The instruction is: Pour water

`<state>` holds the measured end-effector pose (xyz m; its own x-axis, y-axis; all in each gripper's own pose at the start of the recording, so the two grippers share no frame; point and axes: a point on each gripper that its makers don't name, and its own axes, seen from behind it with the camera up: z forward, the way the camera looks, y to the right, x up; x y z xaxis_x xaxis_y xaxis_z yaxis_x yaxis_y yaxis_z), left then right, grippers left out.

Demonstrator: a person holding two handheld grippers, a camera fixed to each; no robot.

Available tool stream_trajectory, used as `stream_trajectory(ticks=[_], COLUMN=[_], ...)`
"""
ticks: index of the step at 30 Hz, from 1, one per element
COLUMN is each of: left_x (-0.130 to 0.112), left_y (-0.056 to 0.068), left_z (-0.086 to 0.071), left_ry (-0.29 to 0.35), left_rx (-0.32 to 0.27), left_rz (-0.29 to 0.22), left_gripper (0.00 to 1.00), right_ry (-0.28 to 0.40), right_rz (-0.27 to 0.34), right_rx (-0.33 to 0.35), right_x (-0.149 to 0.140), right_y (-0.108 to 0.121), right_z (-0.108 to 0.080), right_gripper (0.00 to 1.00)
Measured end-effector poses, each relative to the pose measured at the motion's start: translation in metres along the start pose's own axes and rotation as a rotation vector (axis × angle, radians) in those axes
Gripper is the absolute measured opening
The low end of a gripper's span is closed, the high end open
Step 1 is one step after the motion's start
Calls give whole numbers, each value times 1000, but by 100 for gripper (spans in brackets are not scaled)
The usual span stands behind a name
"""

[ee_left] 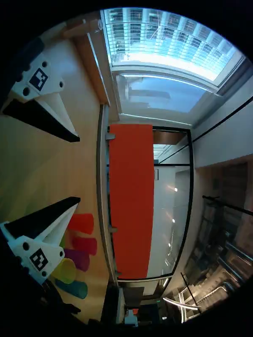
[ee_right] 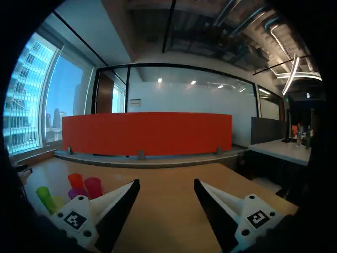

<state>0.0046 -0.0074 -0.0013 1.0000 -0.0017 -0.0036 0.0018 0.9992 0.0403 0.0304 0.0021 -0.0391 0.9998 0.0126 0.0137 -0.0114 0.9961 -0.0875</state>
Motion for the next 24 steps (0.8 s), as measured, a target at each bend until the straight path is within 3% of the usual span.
stream_trajectory(ticks=[24], left_x=[-2], left_y=[1], left_z=[1], left_ry=[-2], left_rx=[-7], left_rz=[0], left_gripper=[97], right_ry=[3], right_rz=[3], right_rx=[-8], right_x=[-1], right_y=[7], right_z=[-3], right_gripper=[99])
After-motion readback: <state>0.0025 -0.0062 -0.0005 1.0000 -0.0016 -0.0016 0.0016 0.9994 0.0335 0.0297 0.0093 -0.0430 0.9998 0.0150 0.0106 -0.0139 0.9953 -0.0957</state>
